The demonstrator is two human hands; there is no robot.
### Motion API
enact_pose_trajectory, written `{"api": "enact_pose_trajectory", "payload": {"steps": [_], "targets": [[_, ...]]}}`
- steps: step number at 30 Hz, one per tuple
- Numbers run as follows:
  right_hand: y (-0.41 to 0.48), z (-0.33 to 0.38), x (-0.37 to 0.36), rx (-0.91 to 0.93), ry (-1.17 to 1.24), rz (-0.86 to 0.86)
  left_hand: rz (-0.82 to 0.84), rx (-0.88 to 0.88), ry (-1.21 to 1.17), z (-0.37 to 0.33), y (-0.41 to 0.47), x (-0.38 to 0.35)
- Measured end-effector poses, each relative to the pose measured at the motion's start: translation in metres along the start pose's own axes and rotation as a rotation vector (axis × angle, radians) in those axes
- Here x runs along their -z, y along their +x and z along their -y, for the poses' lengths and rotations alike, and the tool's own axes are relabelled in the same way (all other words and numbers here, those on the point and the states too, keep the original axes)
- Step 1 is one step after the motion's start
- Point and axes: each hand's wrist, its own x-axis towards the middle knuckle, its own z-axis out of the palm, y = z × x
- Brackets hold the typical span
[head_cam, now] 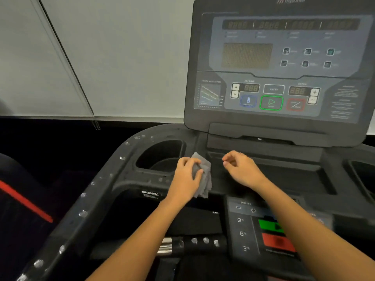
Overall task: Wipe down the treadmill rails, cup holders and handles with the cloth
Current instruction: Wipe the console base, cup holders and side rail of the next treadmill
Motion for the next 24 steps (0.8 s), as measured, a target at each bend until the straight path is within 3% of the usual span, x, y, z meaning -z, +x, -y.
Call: {"api": "enact_pose_trajectory", "payload": {"steps": [4,6,9,14,20,24], "targets": [[0.002,-0.002,-0.006,-0.061,-0.188,0.1,-0.065,-0.156,0.395,0.01,0.009,-0.004],[0.001,-0.002,-0.007,-0.094,-0.223,0.123,-0.041,-0.245,0.388,0.007,0.005,-0.007],[0.001,-0.004,-0.009,-0.136,-0.236,0.118,0.125,-0.333,0.416,0.007,-0.005,-0.022],[0.003,-0.006,-0.012,-0.186,-0.219,0.106,0.342,-0.335,0.485,0.006,0.013,-0.026],[0.004,-0.01,-0.014,-0.22,-0.183,0.091,0.449,-0.28,0.592,0.007,0.057,-0.035],[0.004,-0.011,-0.013,-0.23,-0.144,0.091,0.436,-0.291,0.615,0.001,0.053,-0.033]]}}
